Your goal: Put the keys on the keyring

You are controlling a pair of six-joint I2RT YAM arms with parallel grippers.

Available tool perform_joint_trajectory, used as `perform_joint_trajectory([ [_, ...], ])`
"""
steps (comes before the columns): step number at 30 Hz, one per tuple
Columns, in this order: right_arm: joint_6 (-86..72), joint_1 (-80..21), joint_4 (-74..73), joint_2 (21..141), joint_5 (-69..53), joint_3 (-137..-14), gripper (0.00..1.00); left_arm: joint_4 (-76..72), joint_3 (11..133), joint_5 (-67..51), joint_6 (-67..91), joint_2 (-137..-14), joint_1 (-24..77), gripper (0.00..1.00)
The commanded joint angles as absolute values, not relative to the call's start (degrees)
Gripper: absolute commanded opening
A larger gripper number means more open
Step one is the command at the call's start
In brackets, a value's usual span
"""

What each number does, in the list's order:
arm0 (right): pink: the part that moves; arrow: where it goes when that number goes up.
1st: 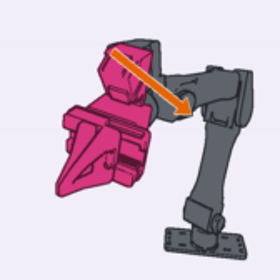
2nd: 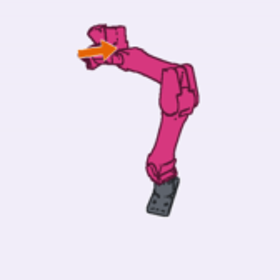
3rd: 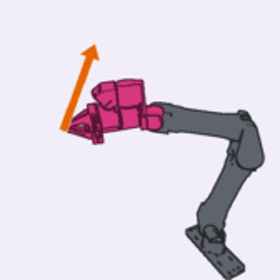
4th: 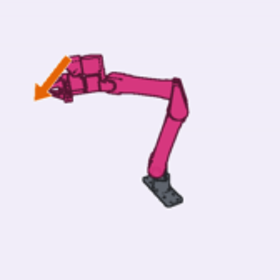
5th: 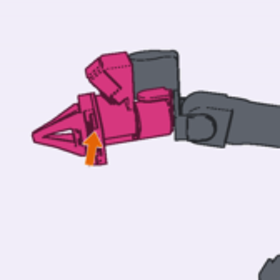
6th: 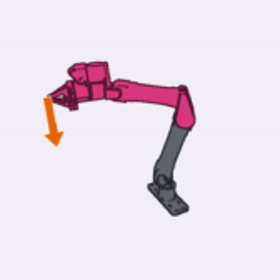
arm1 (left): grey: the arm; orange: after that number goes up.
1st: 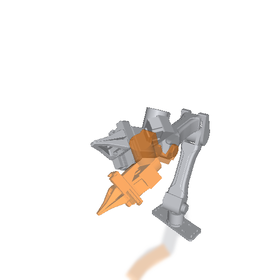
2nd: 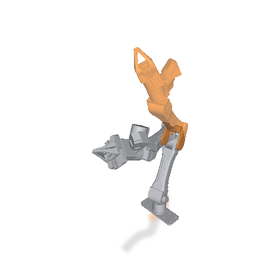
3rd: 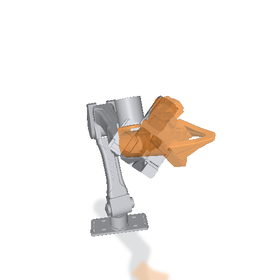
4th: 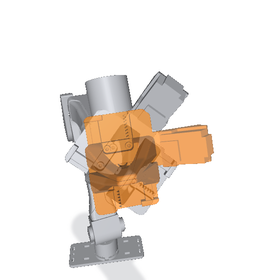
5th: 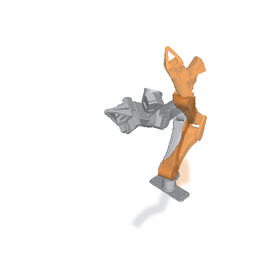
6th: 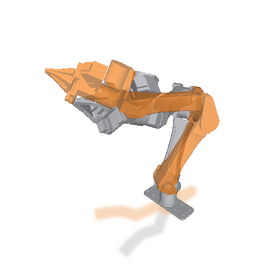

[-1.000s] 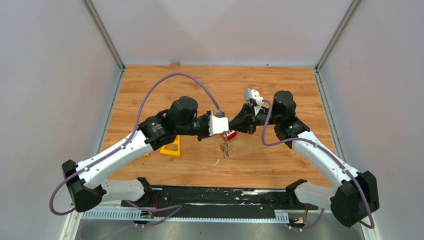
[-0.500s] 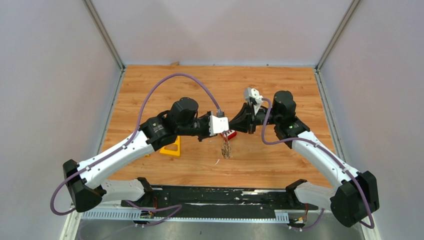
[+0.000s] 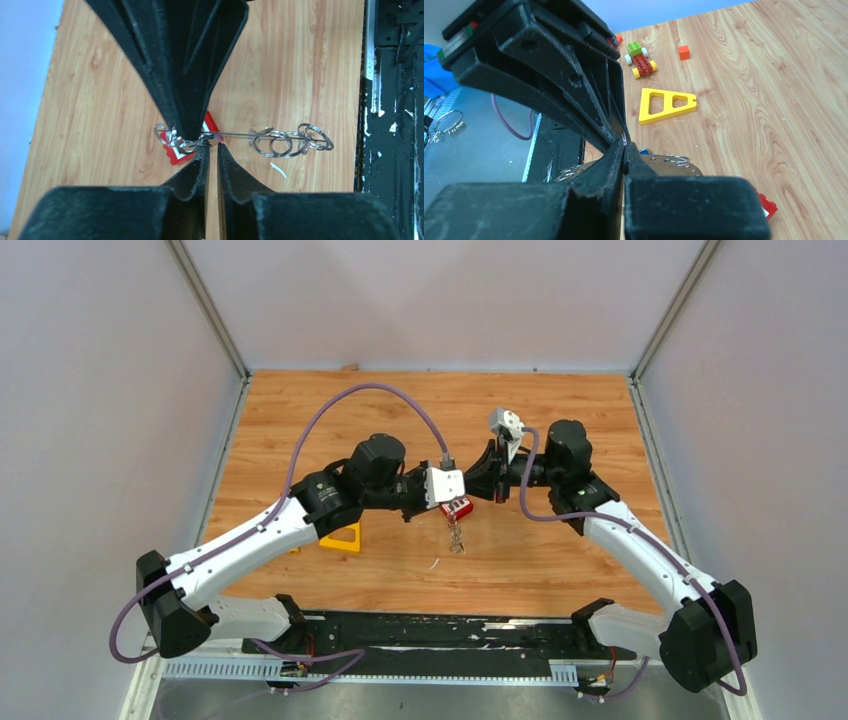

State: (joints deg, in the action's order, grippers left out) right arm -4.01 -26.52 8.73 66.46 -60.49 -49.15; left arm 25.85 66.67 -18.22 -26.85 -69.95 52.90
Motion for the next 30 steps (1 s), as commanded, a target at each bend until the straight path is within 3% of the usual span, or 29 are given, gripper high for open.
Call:
perform_joint_trajectory([
  [1, -3.8, -26.5, 11.4, 66.2, -58.0, -51.3, 0.0, 24.6, 67.9, -22.4, -25.5, -70.4, 54.1, 0.2],
  [5, -1.9, -26.1, 10.5, 65.5, -58.2, -51.1, 0.0, 25.5, 67.9, -19.9, -26.9, -68.3, 54.1, 0.35],
  [14, 3.2, -25.6, 9.8, 64.4, -62.1, -50.5, 0.0, 26.7, 68.2, -15.4, -27.9, -64.3, 52.7, 0.52],
  [22, 4.9, -25.6, 9.2, 64.1, -65.1, -50.7, 0.0, 25.6, 70.4, -19.5, -24.8, -68.0, 52.4, 0.53],
  [30, 5.7, -25.6, 9.0, 64.0, -66.1, -50.4, 0.0, 24.1, 71.0, -21.8, -21.6, -69.6, 51.8, 0.44],
])
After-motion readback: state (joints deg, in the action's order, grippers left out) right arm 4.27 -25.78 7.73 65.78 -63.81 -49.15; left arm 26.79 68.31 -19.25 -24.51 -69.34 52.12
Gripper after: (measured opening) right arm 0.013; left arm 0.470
